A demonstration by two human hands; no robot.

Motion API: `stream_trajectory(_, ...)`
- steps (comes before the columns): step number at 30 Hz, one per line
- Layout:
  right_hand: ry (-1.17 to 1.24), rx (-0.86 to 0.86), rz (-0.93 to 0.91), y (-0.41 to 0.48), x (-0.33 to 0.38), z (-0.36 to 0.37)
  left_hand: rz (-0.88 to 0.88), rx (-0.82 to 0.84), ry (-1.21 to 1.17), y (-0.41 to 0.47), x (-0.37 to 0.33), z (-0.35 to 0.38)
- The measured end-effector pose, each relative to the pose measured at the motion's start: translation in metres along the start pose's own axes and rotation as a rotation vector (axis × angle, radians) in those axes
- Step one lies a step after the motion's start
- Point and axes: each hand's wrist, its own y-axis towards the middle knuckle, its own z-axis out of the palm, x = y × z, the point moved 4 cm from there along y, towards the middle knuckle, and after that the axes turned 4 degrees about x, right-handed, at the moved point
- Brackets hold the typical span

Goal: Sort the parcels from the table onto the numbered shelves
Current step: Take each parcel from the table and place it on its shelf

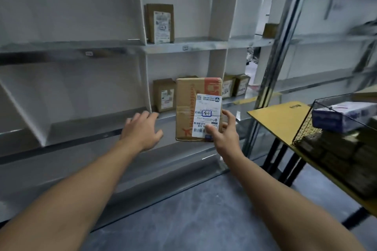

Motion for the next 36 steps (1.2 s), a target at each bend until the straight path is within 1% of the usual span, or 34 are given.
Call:
stream_trajectory(5, 0.060, -0.020, -0.079, 0.055, 0.019, -0.009, 0.051, -0.126, -0.017, 0.056, -0.023, -0.037)
stream_trajectory(13, 0.115, -0.034, -0.236, 0.185, 0.067, -0.013, 0.112, -0.280, 0.004, 0.166, -0.026, -0.082)
stream_trajectory(15, 0.103, -0.025, -0.262, 0.216, 0.077, -0.010, 0.108, -0.292, 0.008, 0.196, -0.027, -0.090)
stream_trajectory(21, 0.186, -0.029, -0.341, 0.296, 0.101, -0.005, 0.110, -0.378, 0.054, 0.268, -0.032, -0.116)
stream_trajectory(26, 0.196, -0.043, -0.393, 0.355, 0.114, -0.005, 0.099, -0.407, 0.071, 0.306, -0.030, -0.124)
stream_trajectory(32, 0.211, -0.014, -0.425, 0.423, 0.124, 0.011, 0.050, -0.446, 0.105, 0.340, -0.020, -0.125)
stream_trajectory(36, 0.158, 0.033, -0.431, 0.466, 0.122, 0.027, 0.009, -0.475, 0.096, 0.363, -0.015, -0.120)
